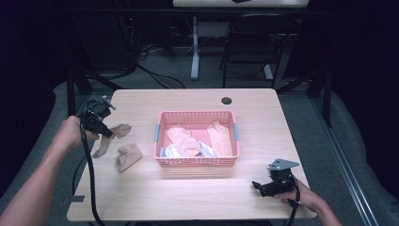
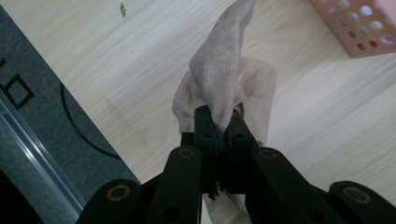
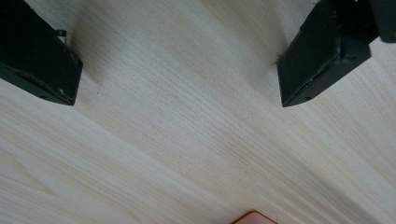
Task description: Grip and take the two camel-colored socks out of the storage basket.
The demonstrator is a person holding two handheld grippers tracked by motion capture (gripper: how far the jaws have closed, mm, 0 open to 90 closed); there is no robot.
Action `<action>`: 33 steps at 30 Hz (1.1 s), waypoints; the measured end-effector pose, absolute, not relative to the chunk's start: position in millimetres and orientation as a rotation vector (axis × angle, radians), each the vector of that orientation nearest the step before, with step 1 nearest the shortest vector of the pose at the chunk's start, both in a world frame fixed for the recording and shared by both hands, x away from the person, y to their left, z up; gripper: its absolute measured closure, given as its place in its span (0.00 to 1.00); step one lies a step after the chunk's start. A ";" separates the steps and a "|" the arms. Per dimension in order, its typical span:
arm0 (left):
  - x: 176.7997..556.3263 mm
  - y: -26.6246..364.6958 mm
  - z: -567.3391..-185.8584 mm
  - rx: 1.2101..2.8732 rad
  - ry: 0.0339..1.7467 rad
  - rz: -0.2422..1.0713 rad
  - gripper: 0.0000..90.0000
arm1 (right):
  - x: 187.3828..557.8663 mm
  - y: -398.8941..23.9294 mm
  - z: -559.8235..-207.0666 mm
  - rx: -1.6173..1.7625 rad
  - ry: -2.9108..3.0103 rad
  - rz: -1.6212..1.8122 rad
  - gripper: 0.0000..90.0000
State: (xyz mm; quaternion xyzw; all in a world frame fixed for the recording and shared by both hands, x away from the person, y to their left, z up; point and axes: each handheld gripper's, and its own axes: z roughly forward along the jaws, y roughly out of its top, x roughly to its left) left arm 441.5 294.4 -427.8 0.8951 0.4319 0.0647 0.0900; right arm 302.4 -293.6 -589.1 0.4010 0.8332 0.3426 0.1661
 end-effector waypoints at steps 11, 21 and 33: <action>460.0 302.4 -478.2 2.624 1.391 0.131 0.95 | 302.3 -293.5 -589.1 1.143 2.371 0.974 0.00; 467.6 298.0 -491.1 2.590 1.409 0.145 0.95 | 302.2 -293.3 -589.5 1.146 2.366 0.979 0.00; 473.7 296.2 -505.6 2.557 1.443 0.118 0.95 | 302.2 -293.3 -589.5 1.145 2.366 0.980 0.00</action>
